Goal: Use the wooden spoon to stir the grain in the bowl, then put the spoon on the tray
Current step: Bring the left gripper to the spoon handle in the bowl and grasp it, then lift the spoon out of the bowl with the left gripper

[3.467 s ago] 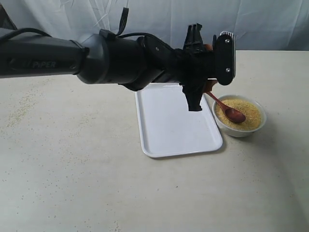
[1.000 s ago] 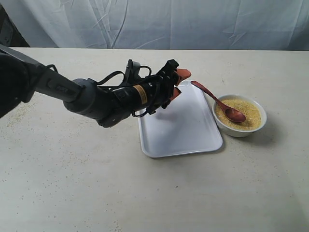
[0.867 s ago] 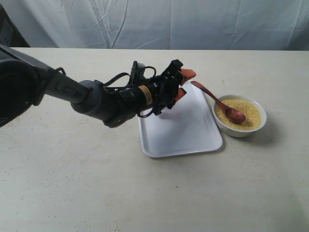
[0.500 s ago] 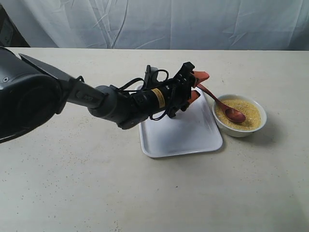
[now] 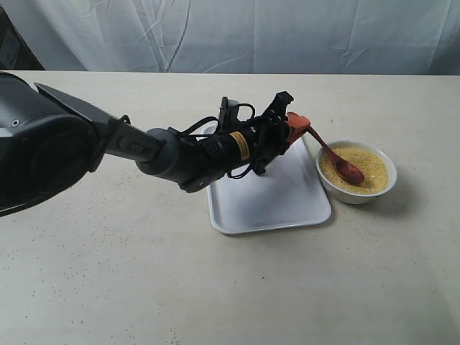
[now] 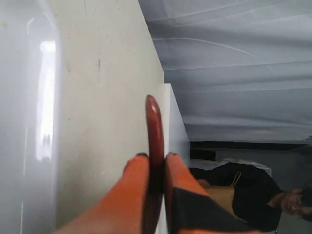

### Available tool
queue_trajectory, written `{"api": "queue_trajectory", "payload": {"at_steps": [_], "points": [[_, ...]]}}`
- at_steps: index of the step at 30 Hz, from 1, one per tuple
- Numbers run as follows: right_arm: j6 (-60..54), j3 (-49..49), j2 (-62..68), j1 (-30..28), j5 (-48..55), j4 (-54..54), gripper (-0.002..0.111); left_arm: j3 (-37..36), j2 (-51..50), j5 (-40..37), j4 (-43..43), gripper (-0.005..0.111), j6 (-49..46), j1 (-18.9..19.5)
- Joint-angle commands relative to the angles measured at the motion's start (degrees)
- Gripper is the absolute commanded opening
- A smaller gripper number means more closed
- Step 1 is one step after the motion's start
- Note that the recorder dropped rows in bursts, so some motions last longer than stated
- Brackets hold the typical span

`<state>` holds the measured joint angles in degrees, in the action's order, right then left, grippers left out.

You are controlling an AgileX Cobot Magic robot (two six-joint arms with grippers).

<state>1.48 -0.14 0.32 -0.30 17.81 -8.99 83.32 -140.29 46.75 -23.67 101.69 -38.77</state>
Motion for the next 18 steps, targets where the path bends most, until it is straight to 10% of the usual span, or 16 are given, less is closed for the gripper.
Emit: {"api": "queue_trajectory", "payload": {"at_steps": [1, 6, 13, 18], "points": [[0.1, 0.1, -0.3, -0.2, -0.4, 0.0, 0.002, 0.1, -0.3, -0.3, 3.3, 0.000, -0.3, -0.1], [0.1, 0.1, -0.3, -0.2, -0.4, 0.0, 0.002, 0.1, -0.3, 23.2, 4.8, 0.000, -10.3, -0.1], [0.1, 0.1, -0.3, -0.2, -0.4, 0.0, 0.002, 1.8, 6.6, 23.2, -4.2, 0.000, -38.5, -0.2], [0.1, 0.1, -0.3, -0.2, -0.4, 0.0, 0.002, 5.1, 9.8, 6.1, -14.2, 0.000, -48.9, -0.3]]}}
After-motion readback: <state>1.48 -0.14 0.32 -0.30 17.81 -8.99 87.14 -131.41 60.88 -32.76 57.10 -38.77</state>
